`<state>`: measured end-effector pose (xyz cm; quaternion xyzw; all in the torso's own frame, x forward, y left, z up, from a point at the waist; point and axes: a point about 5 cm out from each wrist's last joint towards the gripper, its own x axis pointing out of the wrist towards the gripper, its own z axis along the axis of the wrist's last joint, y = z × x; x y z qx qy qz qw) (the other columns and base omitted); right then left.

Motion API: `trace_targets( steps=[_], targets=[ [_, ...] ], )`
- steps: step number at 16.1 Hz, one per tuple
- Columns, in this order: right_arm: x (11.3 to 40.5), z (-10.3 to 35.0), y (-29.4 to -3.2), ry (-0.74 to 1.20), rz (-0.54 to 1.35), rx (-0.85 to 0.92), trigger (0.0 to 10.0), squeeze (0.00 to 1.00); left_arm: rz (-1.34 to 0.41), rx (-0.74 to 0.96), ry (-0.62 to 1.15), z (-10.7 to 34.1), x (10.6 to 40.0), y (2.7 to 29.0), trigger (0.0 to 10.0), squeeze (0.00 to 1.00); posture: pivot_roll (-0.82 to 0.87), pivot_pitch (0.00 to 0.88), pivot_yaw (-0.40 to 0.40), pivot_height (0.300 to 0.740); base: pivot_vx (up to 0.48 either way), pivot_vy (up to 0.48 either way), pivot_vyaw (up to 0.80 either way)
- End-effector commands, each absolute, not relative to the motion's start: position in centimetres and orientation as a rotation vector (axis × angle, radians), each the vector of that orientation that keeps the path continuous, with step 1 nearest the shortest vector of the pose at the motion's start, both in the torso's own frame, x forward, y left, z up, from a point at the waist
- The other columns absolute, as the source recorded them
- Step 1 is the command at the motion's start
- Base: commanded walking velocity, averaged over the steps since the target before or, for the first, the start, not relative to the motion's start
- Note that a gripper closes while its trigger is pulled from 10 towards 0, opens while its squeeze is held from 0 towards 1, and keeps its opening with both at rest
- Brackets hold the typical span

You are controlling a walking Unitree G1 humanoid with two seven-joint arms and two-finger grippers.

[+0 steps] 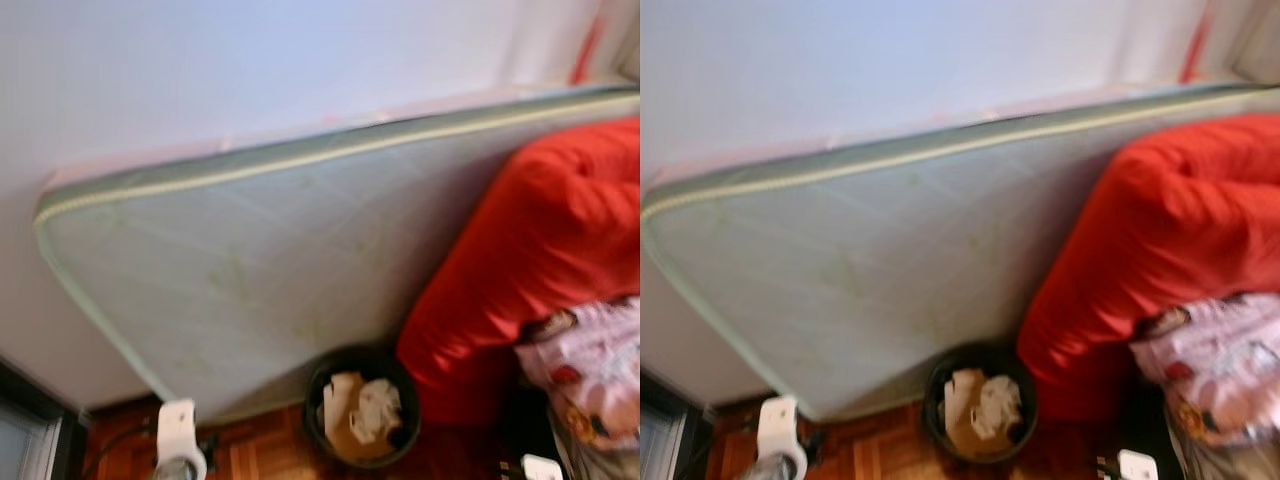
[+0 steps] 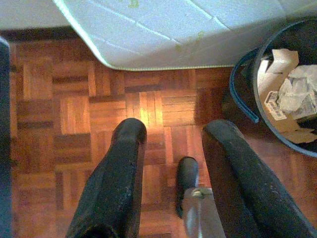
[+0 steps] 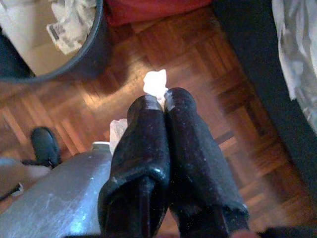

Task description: Clean up the room

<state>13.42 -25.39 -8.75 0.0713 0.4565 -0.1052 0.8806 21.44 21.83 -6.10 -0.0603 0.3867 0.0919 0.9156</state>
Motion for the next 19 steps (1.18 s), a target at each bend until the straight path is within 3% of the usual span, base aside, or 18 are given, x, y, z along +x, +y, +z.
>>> trace_targets(
  steps=[1,6,8,11,19],
  targets=[
    [13.6,-8.6,-25.6,0.945,-0.209,0.142,10.0,0.0,0.199,-0.127,0.819,-6.5,20.8,21.8,10.0,0.0,0.07,0.0,-0.007,0.74,0.0,0.0,0.55],
    [14.0,-8.3,-25.9,0.946,-0.14,0.1,10.0,0.0,0.203,-0.142,0.822,-6.6,20.9,21.1,10.0,0.0,0.09,0.0,-0.021,0.74,0.0,0.0,0.0],
    [14.5,-8.1,-25.9,0.947,-0.057,0.004,10.0,0.0,0.22,-0.155,0.818,-6.5,21.0,21.2,10.0,0.0,0.09,0.0,-0.021,0.74,0.0,0.0,0.23],
    [14.7,-8.1,-25.6,0.937,-0.052,0.032,10.0,0.0,0.231,-0.149,0.806,-6.3,21.2,21.6,10.0,0.0,0.1,0.0,-0.014,0.74,0.0,0.0,0.74],
    [15.0,-8.1,-25.0,0.94,0.0,-0.003,10.0,0.0,0.221,-0.117,0.8,-6.1,21.4,22.2,10.0,0.0,0.09,0.001,0.006,0.74,0.0,0.0,0.0]
  ],
)
